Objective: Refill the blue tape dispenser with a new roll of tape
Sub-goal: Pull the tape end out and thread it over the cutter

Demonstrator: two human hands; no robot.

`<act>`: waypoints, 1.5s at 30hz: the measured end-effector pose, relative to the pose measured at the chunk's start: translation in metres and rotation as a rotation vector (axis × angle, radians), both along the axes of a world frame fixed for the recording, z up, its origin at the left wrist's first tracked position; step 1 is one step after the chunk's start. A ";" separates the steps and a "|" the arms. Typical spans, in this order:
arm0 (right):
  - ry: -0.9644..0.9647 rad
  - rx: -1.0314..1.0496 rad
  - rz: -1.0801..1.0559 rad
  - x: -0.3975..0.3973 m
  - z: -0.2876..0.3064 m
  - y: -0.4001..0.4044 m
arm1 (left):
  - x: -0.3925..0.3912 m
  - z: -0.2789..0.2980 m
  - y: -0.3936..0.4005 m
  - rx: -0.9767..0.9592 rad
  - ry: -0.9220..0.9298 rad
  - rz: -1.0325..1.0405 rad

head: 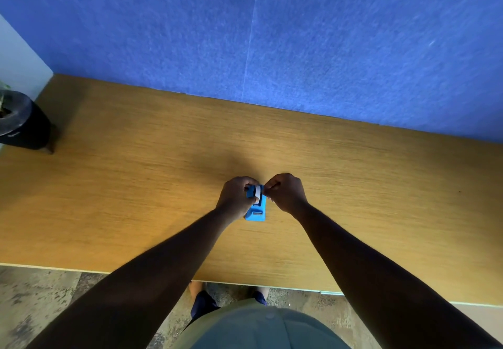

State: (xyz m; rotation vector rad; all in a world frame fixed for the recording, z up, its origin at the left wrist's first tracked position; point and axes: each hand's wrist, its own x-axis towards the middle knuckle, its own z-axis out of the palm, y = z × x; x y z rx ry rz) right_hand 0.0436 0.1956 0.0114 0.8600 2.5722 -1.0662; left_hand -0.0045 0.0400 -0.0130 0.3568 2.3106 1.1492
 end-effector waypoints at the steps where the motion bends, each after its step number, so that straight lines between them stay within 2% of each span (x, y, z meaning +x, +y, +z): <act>1: 0.006 0.002 -0.020 0.000 -0.001 -0.001 | 0.000 0.000 0.000 -0.006 0.011 -0.002; 6: 0.018 -0.024 -0.110 0.000 -0.006 -0.004 | 0.000 -0.001 -0.002 0.012 0.008 0.011; 12: 0.061 -0.001 -0.092 0.010 -0.013 -0.006 | 0.002 -0.004 -0.003 0.044 0.006 0.039; 15: 0.077 -0.052 -0.085 0.017 -0.014 -0.004 | 0.001 -0.004 -0.003 0.039 -0.005 0.028; 18: 0.058 -0.120 -0.084 0.020 -0.013 0.000 | -0.001 -0.003 -0.002 0.028 0.008 0.003; 29: 0.044 -0.072 -0.111 0.016 -0.012 -0.004 | 0.003 0.000 -0.002 0.008 0.095 -0.020; 34: 0.033 -0.118 -0.107 0.017 -0.010 -0.001 | 0.000 0.001 -0.003 -0.001 0.079 -0.036; 39: 0.089 -0.129 -0.041 0.009 0.000 0.000 | 0.000 0.003 -0.004 -0.013 0.063 -0.047; 45: 0.128 0.028 0.252 0.002 0.008 -0.005 | -0.001 0.002 -0.004 -0.050 0.067 -0.035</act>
